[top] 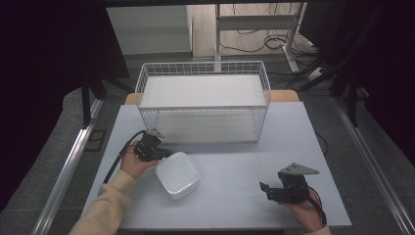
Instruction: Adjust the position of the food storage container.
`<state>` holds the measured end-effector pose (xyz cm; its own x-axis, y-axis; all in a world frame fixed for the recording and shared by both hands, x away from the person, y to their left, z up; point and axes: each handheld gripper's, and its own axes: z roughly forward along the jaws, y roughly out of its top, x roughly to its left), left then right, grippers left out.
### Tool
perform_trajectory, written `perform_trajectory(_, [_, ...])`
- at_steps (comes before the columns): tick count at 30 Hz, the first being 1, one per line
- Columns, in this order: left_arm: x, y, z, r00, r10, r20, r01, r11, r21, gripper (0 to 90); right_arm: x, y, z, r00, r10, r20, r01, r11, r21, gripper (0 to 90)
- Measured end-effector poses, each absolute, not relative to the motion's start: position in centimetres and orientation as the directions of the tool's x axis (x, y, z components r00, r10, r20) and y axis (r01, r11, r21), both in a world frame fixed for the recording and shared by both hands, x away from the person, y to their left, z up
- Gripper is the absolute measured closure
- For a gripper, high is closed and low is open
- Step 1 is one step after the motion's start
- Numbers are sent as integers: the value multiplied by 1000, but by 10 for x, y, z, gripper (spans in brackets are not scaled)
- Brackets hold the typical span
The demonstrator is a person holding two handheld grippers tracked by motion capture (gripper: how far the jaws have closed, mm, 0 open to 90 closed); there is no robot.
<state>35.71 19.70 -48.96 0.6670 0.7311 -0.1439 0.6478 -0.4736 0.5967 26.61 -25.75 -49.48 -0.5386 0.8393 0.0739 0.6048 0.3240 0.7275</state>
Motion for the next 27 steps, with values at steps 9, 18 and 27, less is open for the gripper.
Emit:
perform_trajectory(9, [337,229,-464,603,789,-115,646,-399,651,900,266,-259,-495,-539,839,75,604,324,728,199])
perform_trajectory(18, [290,263,-473,522,832,-189,703,-294,648,900,266,-258,-494,-539,839,73,603,324,729,200])
perform_trajectory(27, [266,254,-496,540,811,-223,733,-323,599,900,266,-257,-496,-540,839,65,603,332,726,198])
